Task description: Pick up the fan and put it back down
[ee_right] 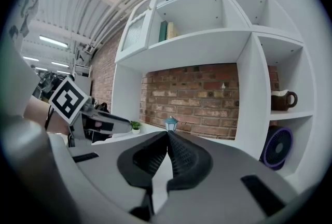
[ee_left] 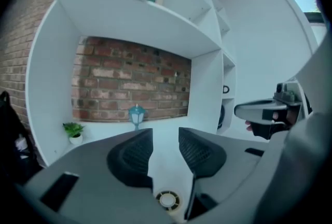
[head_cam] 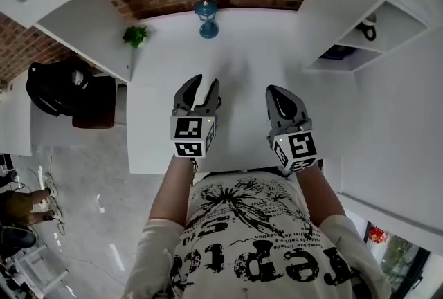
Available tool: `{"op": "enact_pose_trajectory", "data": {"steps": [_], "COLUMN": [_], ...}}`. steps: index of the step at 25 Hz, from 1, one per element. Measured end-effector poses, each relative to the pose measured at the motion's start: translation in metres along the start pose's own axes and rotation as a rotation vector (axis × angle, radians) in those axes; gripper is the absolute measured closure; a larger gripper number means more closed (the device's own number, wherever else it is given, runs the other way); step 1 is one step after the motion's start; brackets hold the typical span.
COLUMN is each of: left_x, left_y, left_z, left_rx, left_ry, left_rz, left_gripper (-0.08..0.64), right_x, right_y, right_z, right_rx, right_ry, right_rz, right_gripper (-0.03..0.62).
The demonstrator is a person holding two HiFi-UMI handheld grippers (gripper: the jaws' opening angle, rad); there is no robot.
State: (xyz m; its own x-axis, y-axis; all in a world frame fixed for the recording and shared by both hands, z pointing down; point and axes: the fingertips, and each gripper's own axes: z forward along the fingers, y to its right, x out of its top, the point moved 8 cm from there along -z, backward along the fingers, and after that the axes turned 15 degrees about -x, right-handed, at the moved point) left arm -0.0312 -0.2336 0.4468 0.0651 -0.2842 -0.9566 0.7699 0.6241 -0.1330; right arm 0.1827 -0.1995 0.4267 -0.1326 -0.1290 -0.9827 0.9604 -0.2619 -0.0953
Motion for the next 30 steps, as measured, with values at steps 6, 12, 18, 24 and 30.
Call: {"op": "enact_pose_trajectory", "data": {"steps": [6, 12, 18, 24, 30], "left_x": [0.044, 0.070, 0.088, 0.086, 0.089], "left_y": [0.003, 0.012, 0.019, 0.012, 0.016], "left_z": [-0.027, -0.053, -0.088, -0.107, -0.115], "left_rx": [0.007, -0.005, -0.040, -0.067, -0.084], "left_ry": [0.124, 0.162, 0.223, 0.274, 0.275], "left_rz": [0.074, 0.155, 0.193, 0.161, 0.194], "left_gripper": [0.506, 0.546, 0.546, 0.546, 0.546], "right_x": [0.022, 0.051, 0.076, 0.084, 0.082], "right_y": [-0.002, -0.003, -0.005, -0.006, -0.011], "right_z": [-0.002, -0.006, -0.015, -0.018, -0.022], "right_rx": [0.009, 0.023, 0.041, 0.045, 0.050], "right_ry": [0.061, 0.122, 0.206, 0.249, 0.249], "right_rz": [-0.011, 0.024, -0.024, -0.051, -0.070], "right_gripper": [0.577, 0.577, 0.577, 0.579, 0.579]}}
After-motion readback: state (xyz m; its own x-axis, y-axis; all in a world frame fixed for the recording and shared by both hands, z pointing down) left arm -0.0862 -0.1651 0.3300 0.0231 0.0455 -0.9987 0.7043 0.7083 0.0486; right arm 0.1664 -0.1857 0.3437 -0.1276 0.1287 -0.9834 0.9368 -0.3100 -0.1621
